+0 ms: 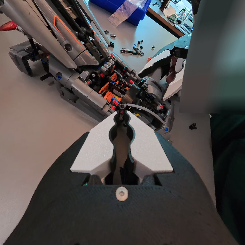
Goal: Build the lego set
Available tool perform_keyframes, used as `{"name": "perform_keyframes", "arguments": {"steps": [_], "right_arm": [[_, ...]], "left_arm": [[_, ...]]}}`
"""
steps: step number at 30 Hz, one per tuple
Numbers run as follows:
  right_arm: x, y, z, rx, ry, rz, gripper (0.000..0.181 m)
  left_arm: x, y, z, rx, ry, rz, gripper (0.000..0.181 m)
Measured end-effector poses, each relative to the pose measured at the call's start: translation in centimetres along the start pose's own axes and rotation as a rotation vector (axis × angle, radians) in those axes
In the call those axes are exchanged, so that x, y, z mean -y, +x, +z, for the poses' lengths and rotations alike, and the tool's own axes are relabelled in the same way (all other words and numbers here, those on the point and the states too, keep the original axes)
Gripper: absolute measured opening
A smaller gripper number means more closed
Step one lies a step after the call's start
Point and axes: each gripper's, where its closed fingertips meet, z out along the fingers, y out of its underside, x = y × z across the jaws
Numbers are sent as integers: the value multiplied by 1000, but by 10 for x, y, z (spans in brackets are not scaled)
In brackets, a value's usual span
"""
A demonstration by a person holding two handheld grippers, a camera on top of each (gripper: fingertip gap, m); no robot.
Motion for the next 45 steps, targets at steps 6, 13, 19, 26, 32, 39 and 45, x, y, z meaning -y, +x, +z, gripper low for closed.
{"name": "perform_keyframes", "arguments": {"steps": [6, 13, 19, 26, 32, 39, 45], "right_arm": [[1, -3, -2, 20, 13, -4, 77], [3, -3, -6, 21, 6, -33, 70], [15, -9, -25, -19, -37, -150, 46], [33, -48, 17, 69, -159, -396, 39], [30, -63, 48, 81, -273, -504, 57], [28, -80, 50, 41, -284, -641, 75], [36, -78, 49, -87, -221, -926, 69]], "left_arm": [[0, 0, 0, 9, -5, 20, 5], [-2, 3, -1, 5, -11, 55, 8], [-6, 3, 0, 7, -37, 73, 5], [-6, 3, 0, 30, -41, 101, 5], [-3, 1, -3, 20, -17, 71, 5], [7, 1, -8, 34, 27, 30, 5], [16, 3, -18, -92, 107, -140, 4]]}}
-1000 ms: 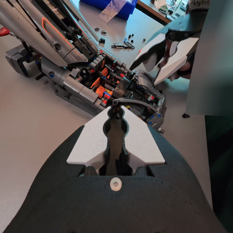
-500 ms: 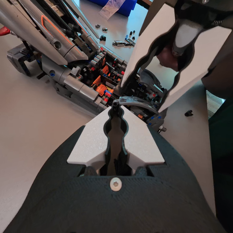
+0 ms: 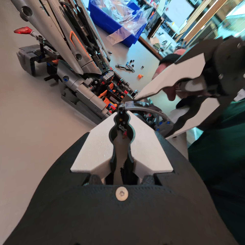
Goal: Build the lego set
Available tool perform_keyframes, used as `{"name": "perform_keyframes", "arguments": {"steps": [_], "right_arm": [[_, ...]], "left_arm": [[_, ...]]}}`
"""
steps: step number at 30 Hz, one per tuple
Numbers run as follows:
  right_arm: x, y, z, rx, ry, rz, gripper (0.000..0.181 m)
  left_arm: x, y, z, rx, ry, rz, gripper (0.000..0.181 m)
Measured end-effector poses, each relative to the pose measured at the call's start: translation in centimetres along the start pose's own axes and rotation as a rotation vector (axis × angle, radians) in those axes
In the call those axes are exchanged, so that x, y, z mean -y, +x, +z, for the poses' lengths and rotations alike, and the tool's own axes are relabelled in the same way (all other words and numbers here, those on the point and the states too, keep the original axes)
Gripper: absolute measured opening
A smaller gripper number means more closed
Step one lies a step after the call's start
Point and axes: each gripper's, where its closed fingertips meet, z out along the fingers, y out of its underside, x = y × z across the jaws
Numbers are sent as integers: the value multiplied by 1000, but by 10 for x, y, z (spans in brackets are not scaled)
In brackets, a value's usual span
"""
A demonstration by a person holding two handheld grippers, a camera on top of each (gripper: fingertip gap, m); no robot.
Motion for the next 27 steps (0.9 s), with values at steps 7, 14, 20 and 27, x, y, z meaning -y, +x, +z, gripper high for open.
{"name": "perform_keyframes", "arguments": {"steps": [7, 14, 20, 27], "right_arm": [[9, 7, -5, -92, 11, -136, 44], [25, 31, -22, 53, 128, 102, 25], [21, 39, -9, 248, 143, 294, 25], [23, 51, -11, 293, 189, 390, 25]], "left_arm": [[0, 5, -4, -38, 9, 4, 4], [3, 22, -3, -92, 12, 118, 2], [8, 22, -5, -99, 47, 146, 0], [12, 11, -15, -61, 72, 108, 7]]}}
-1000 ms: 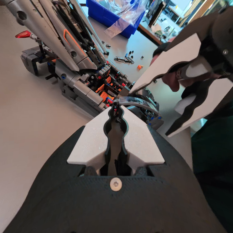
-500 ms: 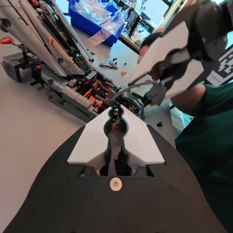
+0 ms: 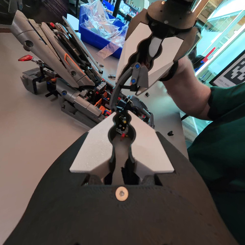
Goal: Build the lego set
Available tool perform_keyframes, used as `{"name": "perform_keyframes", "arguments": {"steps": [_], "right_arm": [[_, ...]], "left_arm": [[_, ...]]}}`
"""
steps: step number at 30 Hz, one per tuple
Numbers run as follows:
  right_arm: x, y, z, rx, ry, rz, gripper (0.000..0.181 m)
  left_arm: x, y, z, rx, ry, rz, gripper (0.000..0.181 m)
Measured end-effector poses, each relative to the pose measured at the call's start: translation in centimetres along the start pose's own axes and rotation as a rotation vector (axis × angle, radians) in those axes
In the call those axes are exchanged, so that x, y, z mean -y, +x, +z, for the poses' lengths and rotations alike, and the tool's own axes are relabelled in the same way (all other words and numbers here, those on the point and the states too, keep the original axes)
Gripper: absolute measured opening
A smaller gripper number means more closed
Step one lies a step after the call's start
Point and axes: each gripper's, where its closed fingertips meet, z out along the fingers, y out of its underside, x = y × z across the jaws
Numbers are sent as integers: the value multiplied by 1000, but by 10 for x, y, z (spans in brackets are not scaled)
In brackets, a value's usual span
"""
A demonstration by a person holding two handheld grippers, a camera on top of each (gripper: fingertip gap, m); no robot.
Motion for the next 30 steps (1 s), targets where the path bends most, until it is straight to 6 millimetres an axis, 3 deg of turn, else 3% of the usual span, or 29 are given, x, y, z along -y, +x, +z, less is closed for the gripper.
{"name": "perform_keyframes", "arguments": {"steps": [3, 8, 14, 19, 26, 30], "right_arm": [[4, 0, -2, 13, 25, 13, 25], [14, -2, -4, -7, 75, -12, 24], [17, -10, -2, 1, 81, -54, 25], [22, -13, -5, 23, 100, -28, 25], [30, -10, -14, 205, 171, 213, 25], [30, -16, -13, 207, 163, 182, 32]], "left_arm": [[1, 0, 6, -13, 17, -51, 25], [1, -3, 13, -17, 27, -103, 34], [10, 5, 10, -112, 105, -172, 13], [16, 9, 7, -151, 141, -167, 12], [20, 18, 7, -175, 149, -50, 12], [23, 19, 5, -184, 172, -59, 11]]}}
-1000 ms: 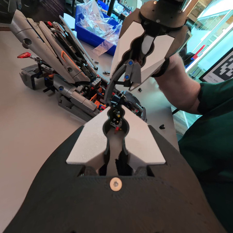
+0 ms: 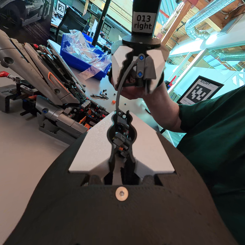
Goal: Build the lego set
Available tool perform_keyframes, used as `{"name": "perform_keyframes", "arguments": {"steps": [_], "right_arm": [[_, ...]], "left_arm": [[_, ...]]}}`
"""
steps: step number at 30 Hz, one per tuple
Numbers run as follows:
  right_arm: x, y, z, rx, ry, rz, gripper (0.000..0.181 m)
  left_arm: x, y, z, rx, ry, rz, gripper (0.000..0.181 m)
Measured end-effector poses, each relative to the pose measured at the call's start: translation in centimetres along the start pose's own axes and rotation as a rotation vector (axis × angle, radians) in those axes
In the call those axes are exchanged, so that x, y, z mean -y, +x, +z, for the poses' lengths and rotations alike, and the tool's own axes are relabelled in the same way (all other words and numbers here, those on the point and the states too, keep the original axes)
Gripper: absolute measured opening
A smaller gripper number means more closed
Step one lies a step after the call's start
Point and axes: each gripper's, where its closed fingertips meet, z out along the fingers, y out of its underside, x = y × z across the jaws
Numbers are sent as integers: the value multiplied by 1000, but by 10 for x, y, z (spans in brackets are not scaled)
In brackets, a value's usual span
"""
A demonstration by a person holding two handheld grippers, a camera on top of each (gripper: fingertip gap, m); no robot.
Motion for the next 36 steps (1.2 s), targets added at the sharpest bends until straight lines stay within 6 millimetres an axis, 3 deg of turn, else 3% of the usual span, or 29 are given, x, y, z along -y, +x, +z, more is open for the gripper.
{"name": "perform_keyframes", "arguments": {"steps": [2, 5, 10, 14, 18, 26, 32, 36], "right_arm": [[-1, -6, 1, 6, 1, -28, 45], [-6, -4, -2, -48, -18, -83, 49], [-6, 3, -6, -117, -21, -125, 32], [-10, 6, 1, -136, -59, -134, 1], [-3, 3, 0, -78, -5, -62, 1], [3, 13, -4, -308, -33, -309, 1], [6, 6, 2, -403, -75, -478, 1], [8, -1, 0, -312, -50, -382, 1]], "left_arm": [[2, 1, 0, -16, 15, -18, 11], [5, 4, -2, -47, 39, -32, 11], [1, 9, 3, -65, 12, 4, 10], [1, 13, 4, -74, 7, 36, 11], [8, 19, 1, -107, 43, 54, 12], [12, 6, -3, -22, 39, 46, 19], [12, 6, -4, -37, 54, 30, 5], [14, 15, -5, -71, 60, 77, 5]]}}
